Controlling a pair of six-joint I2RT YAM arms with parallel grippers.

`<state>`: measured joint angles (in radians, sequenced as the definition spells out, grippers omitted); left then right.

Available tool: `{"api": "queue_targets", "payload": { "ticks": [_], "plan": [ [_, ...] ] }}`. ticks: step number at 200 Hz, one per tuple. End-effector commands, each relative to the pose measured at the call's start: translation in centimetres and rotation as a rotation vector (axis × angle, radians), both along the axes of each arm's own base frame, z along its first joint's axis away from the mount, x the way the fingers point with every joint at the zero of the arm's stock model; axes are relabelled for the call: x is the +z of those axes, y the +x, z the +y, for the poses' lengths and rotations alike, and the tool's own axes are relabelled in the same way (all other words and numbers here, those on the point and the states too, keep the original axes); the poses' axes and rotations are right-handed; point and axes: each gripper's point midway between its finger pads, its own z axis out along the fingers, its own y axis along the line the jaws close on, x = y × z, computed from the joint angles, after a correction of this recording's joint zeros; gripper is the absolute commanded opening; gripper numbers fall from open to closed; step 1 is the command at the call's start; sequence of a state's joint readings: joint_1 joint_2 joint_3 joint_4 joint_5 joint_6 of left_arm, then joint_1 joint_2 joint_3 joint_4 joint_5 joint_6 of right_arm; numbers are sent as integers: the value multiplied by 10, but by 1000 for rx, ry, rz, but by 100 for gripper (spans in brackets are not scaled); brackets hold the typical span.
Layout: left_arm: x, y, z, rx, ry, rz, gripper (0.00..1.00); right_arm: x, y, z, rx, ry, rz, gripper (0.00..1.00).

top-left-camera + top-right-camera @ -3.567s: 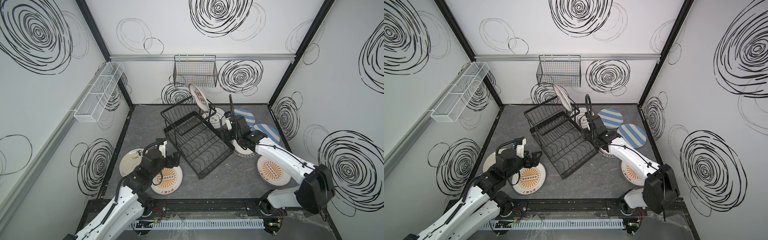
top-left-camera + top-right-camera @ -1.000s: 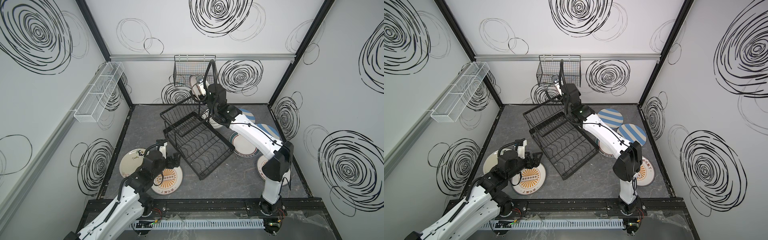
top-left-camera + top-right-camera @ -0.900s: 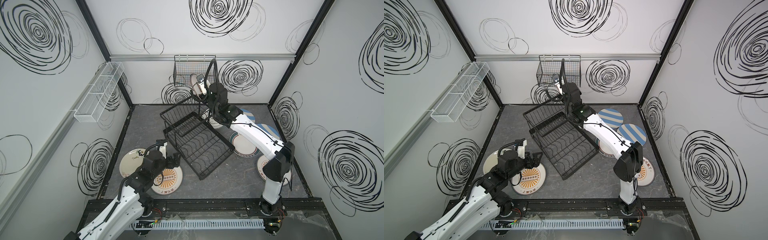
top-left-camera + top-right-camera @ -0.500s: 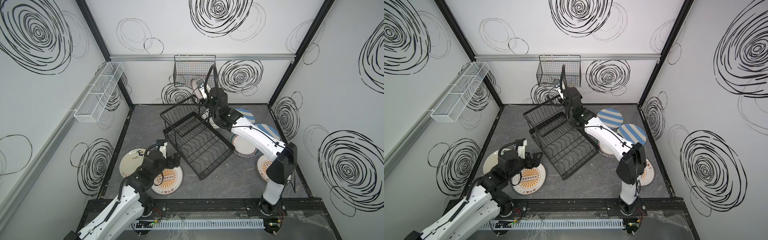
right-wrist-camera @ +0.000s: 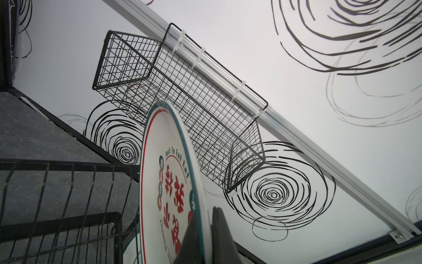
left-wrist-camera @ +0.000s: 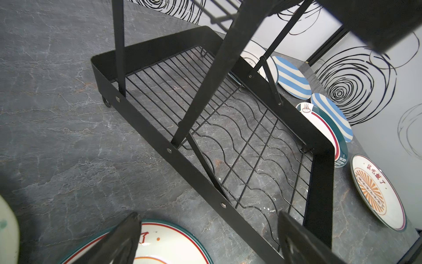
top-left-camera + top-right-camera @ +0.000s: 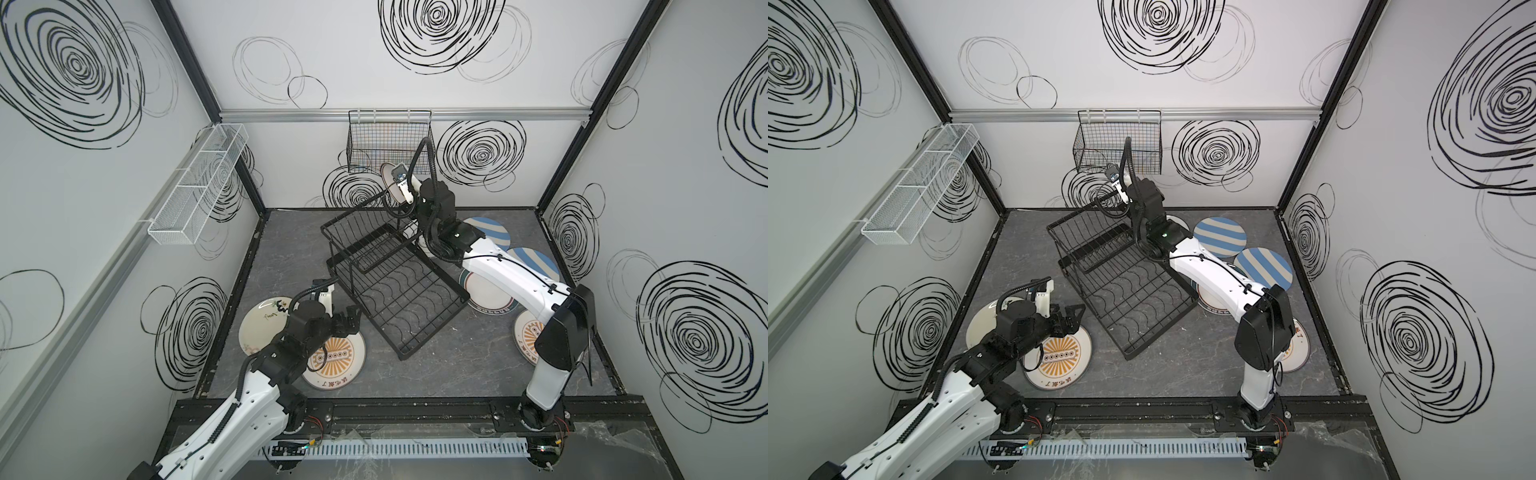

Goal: Load plates into a dish rack
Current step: Place the plate on the dish rack.

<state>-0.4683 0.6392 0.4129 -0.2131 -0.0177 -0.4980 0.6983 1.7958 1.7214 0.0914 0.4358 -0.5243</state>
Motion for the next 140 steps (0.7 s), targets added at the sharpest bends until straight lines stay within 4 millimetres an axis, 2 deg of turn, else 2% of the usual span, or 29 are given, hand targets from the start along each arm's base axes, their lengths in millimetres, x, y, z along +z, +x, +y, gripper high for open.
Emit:
{"api": "queue_targets", "payload": {
  "ticks": [1, 23, 47, 92, 140],
  "plan": [
    [5, 3, 4, 22, -5, -21, 96, 67, -7, -28, -89, 95, -164, 0],
    [4, 3, 4, 23, -4, -19, 96, 78, -9, -29, -91, 106, -183, 0],
    [4, 3, 4, 23, -5, -21, 96, 80, -11, -29, -91, 98, -190, 0],
    [5, 3, 3, 19, -7, -21, 96, 70, -7, -23, -93, 67, -174, 0],
    [6, 2, 4, 19, -10, -28, 96, 49, -3, -24, -101, 37, -148, 0]
  ]
}}
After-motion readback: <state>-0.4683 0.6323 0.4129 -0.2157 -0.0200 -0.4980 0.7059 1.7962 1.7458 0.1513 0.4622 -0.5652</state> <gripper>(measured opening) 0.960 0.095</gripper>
